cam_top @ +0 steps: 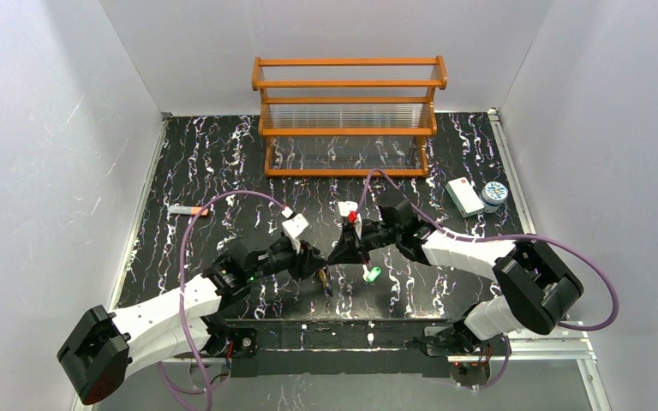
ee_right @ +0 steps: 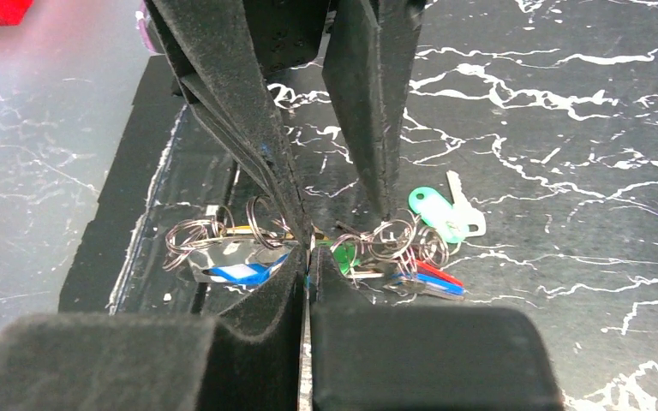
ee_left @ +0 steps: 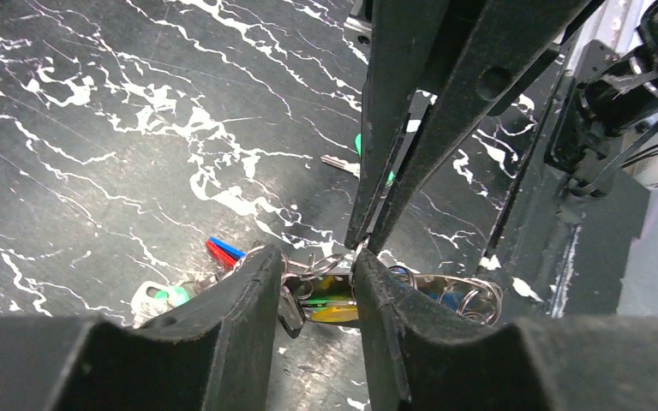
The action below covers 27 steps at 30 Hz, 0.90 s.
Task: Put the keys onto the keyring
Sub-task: Adjust the keyring.
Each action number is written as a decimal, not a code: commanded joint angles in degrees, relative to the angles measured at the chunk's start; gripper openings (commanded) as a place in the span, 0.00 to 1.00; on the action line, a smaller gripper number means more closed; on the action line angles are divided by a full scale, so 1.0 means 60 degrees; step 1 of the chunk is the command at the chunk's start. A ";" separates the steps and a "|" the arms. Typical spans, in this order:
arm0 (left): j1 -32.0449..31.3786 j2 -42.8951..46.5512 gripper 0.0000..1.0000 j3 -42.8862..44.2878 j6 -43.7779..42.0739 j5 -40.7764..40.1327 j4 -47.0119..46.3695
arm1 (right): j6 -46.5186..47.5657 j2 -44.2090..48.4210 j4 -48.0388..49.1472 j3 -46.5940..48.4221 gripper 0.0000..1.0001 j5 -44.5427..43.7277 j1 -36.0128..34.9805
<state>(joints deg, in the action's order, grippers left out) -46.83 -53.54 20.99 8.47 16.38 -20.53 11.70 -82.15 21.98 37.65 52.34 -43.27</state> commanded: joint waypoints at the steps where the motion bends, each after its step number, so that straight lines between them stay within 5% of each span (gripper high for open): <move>1: -0.0145 0.0569 0.38 -0.0543 0.0448 0.0357 0.0105 | -0.0328 0.0505 0.0631 -0.0309 0.01 -0.0201 -0.0045; 11: -0.0705 0.1157 0.33 -0.1623 0.0873 0.0463 -0.0981 | -0.1853 0.1232 0.1962 -0.1989 0.01 0.0056 -0.0127; 27: -0.1368 0.1450 0.29 -0.3364 0.0666 0.0366 -0.4956 | -0.3928 0.1044 0.4546 -0.3107 0.01 -0.0099 -0.0161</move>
<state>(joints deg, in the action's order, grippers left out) -53.71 -44.66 3.18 13.98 18.68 -41.60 -7.64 -75.40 39.64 20.40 52.47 -44.01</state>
